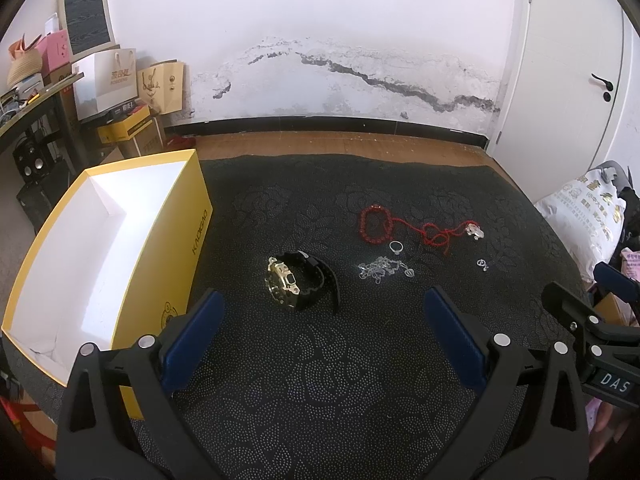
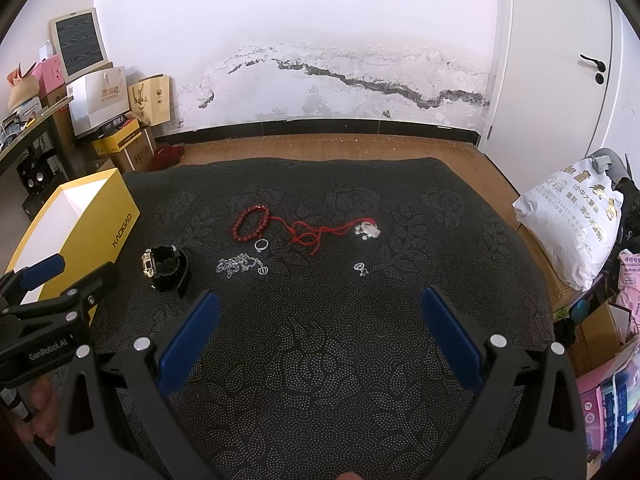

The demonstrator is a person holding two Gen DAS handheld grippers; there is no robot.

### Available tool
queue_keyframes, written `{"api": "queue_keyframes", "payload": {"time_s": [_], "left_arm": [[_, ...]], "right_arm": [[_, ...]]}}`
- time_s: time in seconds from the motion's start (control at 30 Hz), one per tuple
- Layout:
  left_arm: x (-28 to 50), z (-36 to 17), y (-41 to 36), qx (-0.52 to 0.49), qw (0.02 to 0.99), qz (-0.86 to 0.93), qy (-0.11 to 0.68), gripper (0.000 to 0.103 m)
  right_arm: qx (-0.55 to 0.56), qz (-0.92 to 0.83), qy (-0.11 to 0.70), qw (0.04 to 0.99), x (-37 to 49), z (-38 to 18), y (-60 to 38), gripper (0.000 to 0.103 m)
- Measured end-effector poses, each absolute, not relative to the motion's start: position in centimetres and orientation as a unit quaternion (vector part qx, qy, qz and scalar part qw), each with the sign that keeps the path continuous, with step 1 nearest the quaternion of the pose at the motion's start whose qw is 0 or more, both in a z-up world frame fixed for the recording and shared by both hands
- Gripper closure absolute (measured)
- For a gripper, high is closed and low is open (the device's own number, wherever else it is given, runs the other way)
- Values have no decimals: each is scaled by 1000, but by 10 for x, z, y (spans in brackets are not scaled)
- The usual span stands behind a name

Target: Organize jewelry

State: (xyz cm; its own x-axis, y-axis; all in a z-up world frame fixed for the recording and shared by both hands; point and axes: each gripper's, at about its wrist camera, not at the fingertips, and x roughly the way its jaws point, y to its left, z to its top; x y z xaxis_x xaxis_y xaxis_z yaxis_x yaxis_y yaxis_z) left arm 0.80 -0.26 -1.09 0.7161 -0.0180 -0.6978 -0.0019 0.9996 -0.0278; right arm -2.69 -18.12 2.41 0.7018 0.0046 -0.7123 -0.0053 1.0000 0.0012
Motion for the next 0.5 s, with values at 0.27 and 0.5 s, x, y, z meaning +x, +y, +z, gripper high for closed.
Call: {"api": "queue_keyframes", "payload": {"time_s": [0.27, 0.5], "left_arm": [[8, -12, -4, -13, 926, -6, 378, 5], [9, -13, -4, -13, 926, -7, 378, 5]], "right_arm": [[0, 3, 386, 922, -27, 24, -181, 6], [0, 3, 386, 923, -27, 24, -181, 6]]}}
